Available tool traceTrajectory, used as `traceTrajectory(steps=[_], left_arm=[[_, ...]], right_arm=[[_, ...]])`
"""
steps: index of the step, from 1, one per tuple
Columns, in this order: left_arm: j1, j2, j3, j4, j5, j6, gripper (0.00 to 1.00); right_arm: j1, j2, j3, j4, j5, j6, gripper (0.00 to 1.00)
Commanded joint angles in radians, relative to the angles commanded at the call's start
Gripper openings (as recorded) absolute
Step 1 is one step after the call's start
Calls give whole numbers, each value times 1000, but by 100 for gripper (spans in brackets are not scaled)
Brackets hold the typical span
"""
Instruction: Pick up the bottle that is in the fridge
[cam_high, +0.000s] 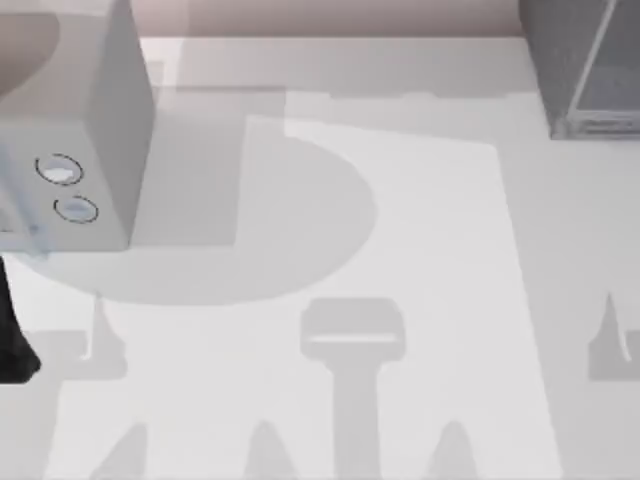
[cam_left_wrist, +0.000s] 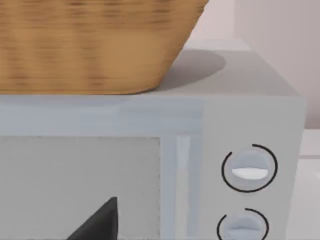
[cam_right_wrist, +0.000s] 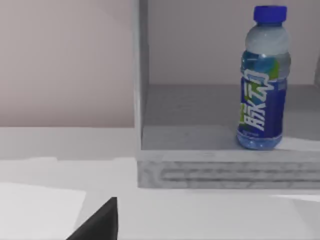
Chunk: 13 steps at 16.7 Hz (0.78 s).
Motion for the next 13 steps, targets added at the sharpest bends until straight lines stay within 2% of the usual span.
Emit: traceTrajectory(steps=[3, 6, 9, 13], left_arm=[[0, 0, 0, 0, 0, 0, 100], [0, 0, 0, 0, 0, 0, 100], [0, 0, 0, 0, 0, 0, 100], [0, 0, 0, 0, 0, 0, 100]], right_arm=[[-4, 10, 2, 9, -4, 0, 100], [-38, 103, 24, 97, -38, 2, 100], [-97, 288, 60, 273, -97, 6, 100], [-201, 673, 115, 622, -198, 13, 100]])
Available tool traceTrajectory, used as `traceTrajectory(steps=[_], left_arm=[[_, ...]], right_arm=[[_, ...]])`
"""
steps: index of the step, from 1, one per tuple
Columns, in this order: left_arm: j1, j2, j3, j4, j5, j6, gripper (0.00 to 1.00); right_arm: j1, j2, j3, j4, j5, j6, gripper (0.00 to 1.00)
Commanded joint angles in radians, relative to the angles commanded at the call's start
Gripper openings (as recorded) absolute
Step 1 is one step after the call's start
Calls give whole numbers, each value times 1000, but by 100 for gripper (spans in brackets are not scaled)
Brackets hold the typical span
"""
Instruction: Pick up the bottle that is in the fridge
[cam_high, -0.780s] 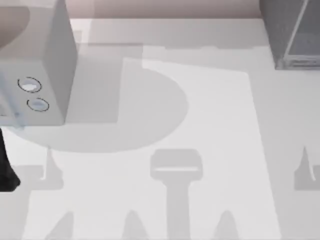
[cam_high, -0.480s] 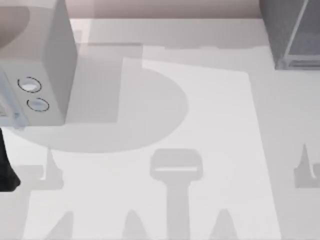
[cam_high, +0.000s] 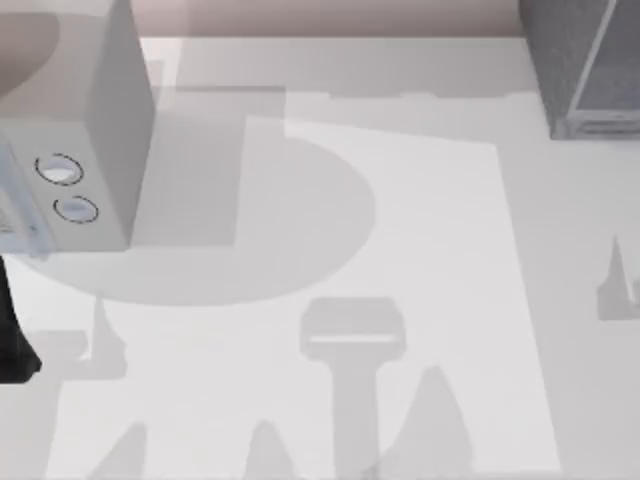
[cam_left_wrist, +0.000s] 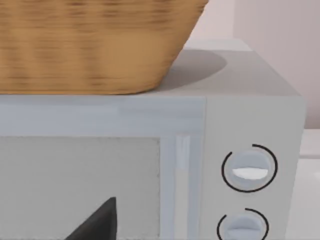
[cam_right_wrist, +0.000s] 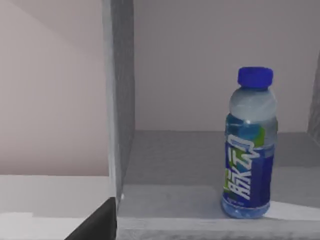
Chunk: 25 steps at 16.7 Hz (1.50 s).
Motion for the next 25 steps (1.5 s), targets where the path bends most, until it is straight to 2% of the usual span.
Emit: traceTrajectory(steps=[7, 14, 17, 25], left_arm=[[0, 0, 0, 0, 0, 0, 100], [0, 0, 0, 0, 0, 0, 100], [0, 0, 0, 0, 0, 0, 100], [0, 0, 0, 0, 0, 0, 100]], right_arm=[[-177, 707, 60, 596, -170, 9, 100], [-306, 1049, 72, 932, -292, 7, 100], [-331, 1116, 70, 993, -314, 5, 100], [-314, 1141, 102, 979, -299, -2, 100]])
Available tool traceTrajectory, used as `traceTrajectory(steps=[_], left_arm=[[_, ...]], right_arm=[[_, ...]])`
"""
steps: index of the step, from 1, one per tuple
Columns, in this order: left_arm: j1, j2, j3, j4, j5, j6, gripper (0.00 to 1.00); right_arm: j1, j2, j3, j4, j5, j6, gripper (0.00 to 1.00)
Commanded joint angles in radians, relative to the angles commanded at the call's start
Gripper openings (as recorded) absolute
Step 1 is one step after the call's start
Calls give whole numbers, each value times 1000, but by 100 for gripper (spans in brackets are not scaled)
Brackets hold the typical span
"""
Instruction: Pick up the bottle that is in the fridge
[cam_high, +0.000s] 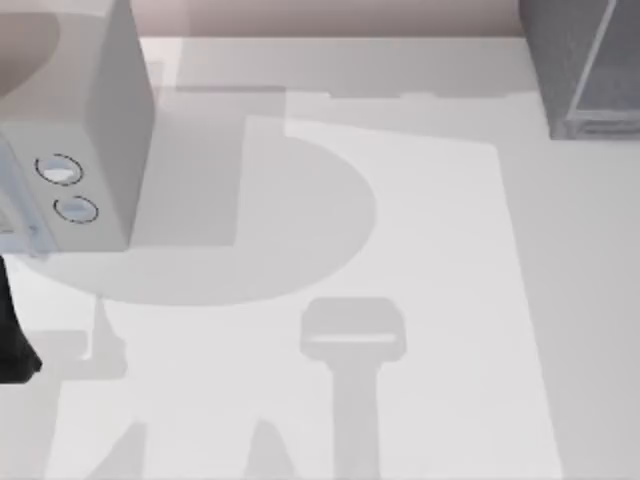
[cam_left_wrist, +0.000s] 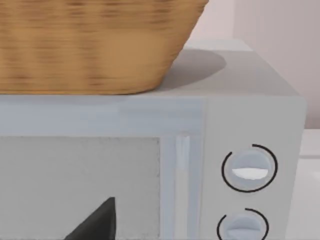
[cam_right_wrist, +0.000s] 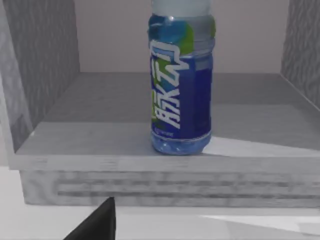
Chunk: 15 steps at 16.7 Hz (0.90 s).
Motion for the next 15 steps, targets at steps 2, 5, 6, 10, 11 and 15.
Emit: traceTrajectory(steps=[2, 5, 6, 10, 11, 15], left_arm=[[0, 0, 0, 0, 0, 0, 100], [0, 0, 0, 0, 0, 0, 100], [0, 0, 0, 0, 0, 0, 100], [0, 0, 0, 0, 0, 0, 100], [0, 0, 0, 0, 0, 0, 100], [0, 0, 0, 0, 0, 0, 100]], right_arm=[[27, 38, 70, -29, 32, -9, 100], [85, 117, 220, -96, 96, -16, 100], [109, 146, 276, -123, 122, -17, 100], [206, 254, 501, -238, 222, -18, 100], [226, 274, 546, -262, 242, -18, 100], [266, 312, 629, -312, 284, -19, 100]])
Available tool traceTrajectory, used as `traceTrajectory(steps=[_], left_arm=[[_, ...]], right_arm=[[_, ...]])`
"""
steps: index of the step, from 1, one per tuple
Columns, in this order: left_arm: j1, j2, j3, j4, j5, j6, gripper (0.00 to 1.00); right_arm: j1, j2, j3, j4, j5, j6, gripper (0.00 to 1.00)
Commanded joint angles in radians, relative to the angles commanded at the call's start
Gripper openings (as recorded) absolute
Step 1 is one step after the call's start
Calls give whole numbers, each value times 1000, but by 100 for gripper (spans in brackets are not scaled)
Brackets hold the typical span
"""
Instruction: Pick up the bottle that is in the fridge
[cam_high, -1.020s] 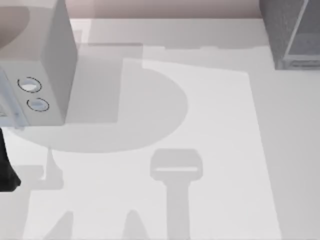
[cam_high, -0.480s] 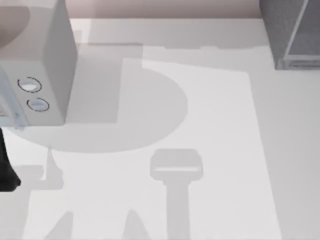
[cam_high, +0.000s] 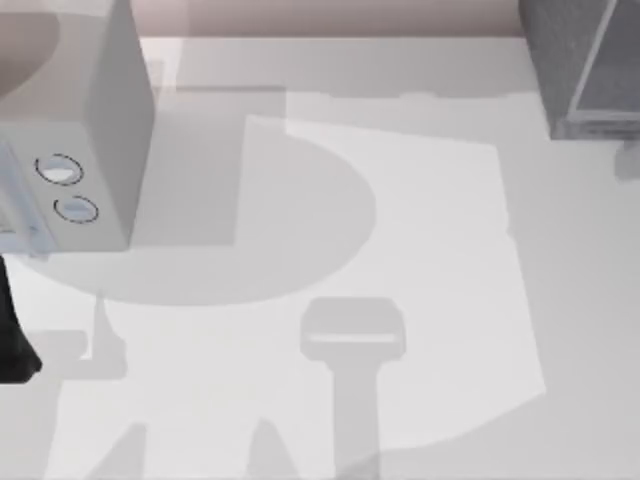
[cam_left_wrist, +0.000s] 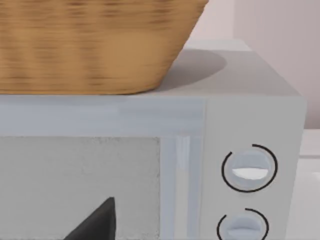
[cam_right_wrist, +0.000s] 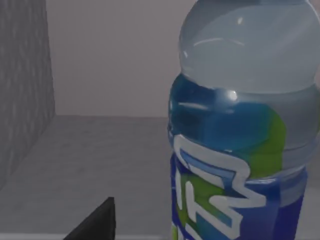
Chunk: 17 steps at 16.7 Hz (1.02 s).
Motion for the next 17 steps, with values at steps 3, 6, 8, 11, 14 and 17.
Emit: traceTrajectory(steps=[3, 6, 8, 11, 14, 17], left_arm=[[0, 0, 0, 0, 0, 0, 100], [0, 0, 0, 0, 0, 0, 100], [0, 0, 0, 0, 0, 0, 100], [0, 0, 0, 0, 0, 0, 100], [0, 0, 0, 0, 0, 0, 100], [0, 0, 0, 0, 0, 0, 100]], right_arm=[[-5, -5, -4, 3, -2, 0, 100], [2, 22, 37, -20, 2, 0, 100], [10, 58, 114, -57, 11, -1, 100], [25, 114, 239, -119, 26, -1, 100], [31, 132, 278, -146, 33, -2, 100], [31, 132, 278, -146, 33, -2, 100]])
